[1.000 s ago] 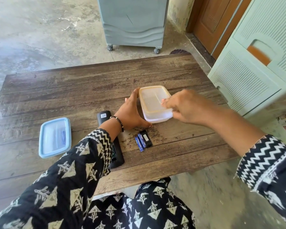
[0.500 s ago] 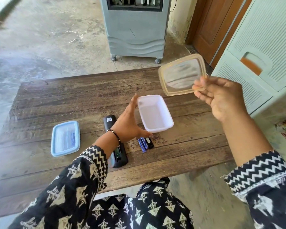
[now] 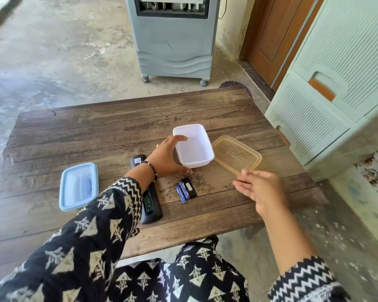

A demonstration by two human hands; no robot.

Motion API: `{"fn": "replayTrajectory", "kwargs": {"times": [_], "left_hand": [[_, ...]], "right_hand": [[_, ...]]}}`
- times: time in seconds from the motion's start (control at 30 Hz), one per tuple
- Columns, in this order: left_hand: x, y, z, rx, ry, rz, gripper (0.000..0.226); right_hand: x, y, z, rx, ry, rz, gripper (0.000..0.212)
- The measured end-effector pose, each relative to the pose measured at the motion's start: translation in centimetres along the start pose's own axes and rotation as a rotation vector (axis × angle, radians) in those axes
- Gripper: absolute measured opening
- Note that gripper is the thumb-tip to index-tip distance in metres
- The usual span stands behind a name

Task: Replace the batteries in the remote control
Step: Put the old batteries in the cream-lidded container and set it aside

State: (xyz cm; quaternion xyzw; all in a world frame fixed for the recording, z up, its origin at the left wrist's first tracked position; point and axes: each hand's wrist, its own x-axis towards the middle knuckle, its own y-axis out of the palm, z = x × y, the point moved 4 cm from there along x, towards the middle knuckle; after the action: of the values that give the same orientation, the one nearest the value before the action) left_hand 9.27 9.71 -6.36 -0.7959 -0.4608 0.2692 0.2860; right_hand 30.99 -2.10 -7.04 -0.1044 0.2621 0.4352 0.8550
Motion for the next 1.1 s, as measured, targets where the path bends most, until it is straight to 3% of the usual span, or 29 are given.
{"fn": "replayTrajectory", "kwargs": {"times": [0.17,0.27,0.3,0.37,0.43,0.53,0.63,0.77,1.1], "left_hand": [[-1.2,-0.8,-0.3,0.086,-0.057,0.004,0.113],[-4.0,-1.8,-0.9,0.178,-0.101,-0.125,0.099],[-5.1,-1.9,-1.2,0.234,-0.084,-0.142,0.091],[-7.0,-1.2,-1.8,0.341,-0.036,-0.114,0.081],[-8.3,-0.1,-1.9,0.404,-0.018,-0.067,0.079],[-9.0,1.3,-1.7,0.432,-0.049,-0.037,0.078],[-9.0,1.8,-1.6,0.444,-0.057,-0.046,0.075],[-8.8,2.0,-1.7,0.431,-0.042,-0.087,0.065],[-9.2,0.7,-2.3,0.376,-0.017,-0.170,0.047]], "right_hand": [[-1.3,-0.4,0.7,-0.512,-0.134,-0.039,0.043],[-3.2,0.3,2.0,-0.906,-0.495,-0.138,0.030],[-4.1,1.2,2.5,-0.982,-0.653,-0.091,0.027],[-5.7,3.9,2.7,-1.085,-0.787,0.189,0.027],[-6.6,6.4,2.0,-1.251,-0.743,0.465,0.036],[-6.7,8.8,1.5,-1.478,-0.728,0.574,0.056],[-6.3,10.2,1.3,-1.549,-0.711,0.636,0.064],[-5.9,11.0,1.1,-1.632,-0.796,0.637,0.054],[-5.6,10.4,1.7,-1.506,-0.783,0.657,0.038]]}}
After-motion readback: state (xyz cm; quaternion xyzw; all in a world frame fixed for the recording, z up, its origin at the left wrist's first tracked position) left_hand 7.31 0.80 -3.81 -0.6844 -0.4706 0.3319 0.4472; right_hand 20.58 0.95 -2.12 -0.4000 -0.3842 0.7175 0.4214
